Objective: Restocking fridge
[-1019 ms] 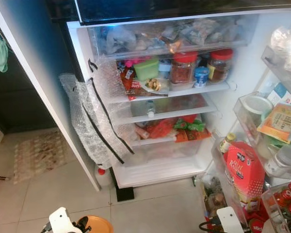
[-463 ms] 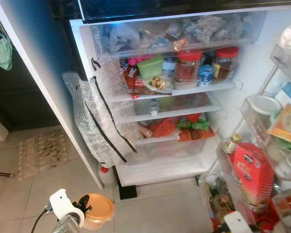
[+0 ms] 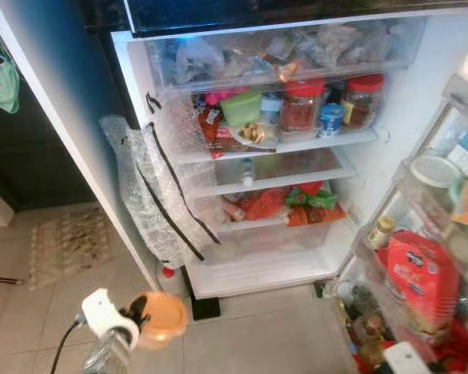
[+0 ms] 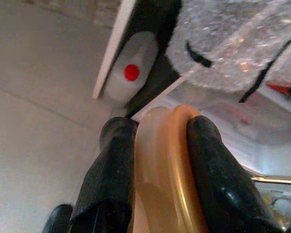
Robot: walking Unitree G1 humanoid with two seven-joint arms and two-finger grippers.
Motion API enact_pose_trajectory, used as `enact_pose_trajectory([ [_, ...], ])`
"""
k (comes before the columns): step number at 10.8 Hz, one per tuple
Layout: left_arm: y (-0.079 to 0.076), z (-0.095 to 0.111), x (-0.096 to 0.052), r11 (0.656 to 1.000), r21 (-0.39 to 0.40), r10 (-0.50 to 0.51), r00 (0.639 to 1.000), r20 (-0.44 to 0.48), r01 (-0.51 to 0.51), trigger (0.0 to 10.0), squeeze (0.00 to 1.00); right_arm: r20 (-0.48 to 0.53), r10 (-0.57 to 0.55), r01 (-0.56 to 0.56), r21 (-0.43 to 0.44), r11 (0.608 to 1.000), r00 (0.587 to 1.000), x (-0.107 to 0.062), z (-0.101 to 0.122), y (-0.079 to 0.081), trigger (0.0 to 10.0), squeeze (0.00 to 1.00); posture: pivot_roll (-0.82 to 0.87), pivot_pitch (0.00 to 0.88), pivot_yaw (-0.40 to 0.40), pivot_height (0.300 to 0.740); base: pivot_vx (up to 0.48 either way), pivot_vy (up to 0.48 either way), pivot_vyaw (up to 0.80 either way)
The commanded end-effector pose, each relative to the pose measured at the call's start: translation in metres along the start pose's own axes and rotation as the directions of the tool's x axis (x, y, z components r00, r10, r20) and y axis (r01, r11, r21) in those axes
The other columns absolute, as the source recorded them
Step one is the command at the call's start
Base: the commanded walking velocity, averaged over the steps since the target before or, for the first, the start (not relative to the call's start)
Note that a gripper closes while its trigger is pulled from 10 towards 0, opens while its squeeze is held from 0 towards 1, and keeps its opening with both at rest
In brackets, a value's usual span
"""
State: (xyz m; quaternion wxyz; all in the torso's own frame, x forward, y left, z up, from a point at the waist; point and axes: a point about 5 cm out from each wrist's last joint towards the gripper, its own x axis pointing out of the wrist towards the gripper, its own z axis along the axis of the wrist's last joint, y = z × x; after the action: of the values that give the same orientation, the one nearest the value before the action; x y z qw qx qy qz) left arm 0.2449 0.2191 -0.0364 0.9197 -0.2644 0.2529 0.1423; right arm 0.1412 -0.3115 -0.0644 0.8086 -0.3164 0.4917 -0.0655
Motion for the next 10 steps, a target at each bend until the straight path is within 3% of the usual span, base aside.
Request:
enact_pose_trajectory([
  [1, -0.006, 0.005, 0.002, 1.000, 0.009, -0.028, 0.999, 0.020, 0.027, 10.0, 0.00, -0.003, -0.006, 0.006, 0.027, 1.000, 1.000, 0.000, 0.001, 0.000, 10.0, 0.00, -0.05, 0.030, 0.033, 0.740, 0.000, 0.000, 0.00],
  [2, -0.013, 0.010, 0.005, 0.998, 0.006, -0.065, 0.997, 0.040, 0.065, 10.0, 0.00, 0.012, 0.027, -0.027, 0.028, 0.999, 1.000, 0.000, 0.006, 0.011, 10.0, 0.00, -0.05, 0.031, 0.032, 0.740, 0.000, 0.000, 0.00],
  [4, -0.037, 0.023, 0.009, 0.978, 0.018, -0.207, 0.975, 0.081, 0.206, 10.0, 0.00, 0.039, 0.131, -0.136, 0.141, 0.981, 0.991, -0.003, 0.017, 0.041, 10.0, 0.00, -0.05, 0.030, 0.030, 0.740, 0.000, 0.000, 0.00],
  [5, -0.052, 0.032, 0.010, 0.957, 0.039, -0.289, 0.949, 0.124, 0.287, 10.0, 0.00, 0.071, 0.217, -0.228, 0.242, 0.943, 0.974, -0.007, 0.029, 0.064, 10.0, 0.00, -0.04, 0.031, 0.030, 0.740, 0.000, 0.000, 0.00],
  [6, -0.061, 0.039, 0.009, 0.941, 0.047, -0.338, 0.929, 0.151, 0.335, 10.0, 0.00, 0.084, 0.242, -0.256, 0.283, 0.924, 0.967, -0.009, 0.035, 0.075, 10.0, 0.00, -0.04, 0.032, 0.030, 0.740, 0.000, 0.000, 0.00],
  [8, -0.080, 0.045, 0.001, 0.878, 0.017, -0.472, 0.862, 0.186, 0.478, 10.0, 0.00, 0.104, 0.287, -0.306, 0.307, 0.901, 0.952, -0.013, 0.048, 0.092, 10.0, 0.00, -0.04, 0.032, 0.029, 0.740, 0.000, 0.000, 0.00],
  [9, -0.087, 0.043, -0.004, 0.851, 0.018, -0.519, 0.836, 0.180, 0.524, 10.0, 0.00, 0.109, 0.291, -0.311, 0.327, 0.893, 0.950, -0.013, 0.050, 0.093, 10.0, 0.00, -0.03, 0.036, 0.027, 0.740, 0.000, 0.000, 0.00],
  [10, -0.090, 0.041, -0.004, 0.851, 0.024, -0.521, 0.837, 0.168, 0.524, 10.0, 0.00, 0.111, 0.289, -0.309, 0.333, 0.891, 0.951, -0.013, 0.050, 0.092, 10.0, 0.00, -0.03, 0.038, 0.028, 0.740, 0.000, 0.000, 0.00],
])
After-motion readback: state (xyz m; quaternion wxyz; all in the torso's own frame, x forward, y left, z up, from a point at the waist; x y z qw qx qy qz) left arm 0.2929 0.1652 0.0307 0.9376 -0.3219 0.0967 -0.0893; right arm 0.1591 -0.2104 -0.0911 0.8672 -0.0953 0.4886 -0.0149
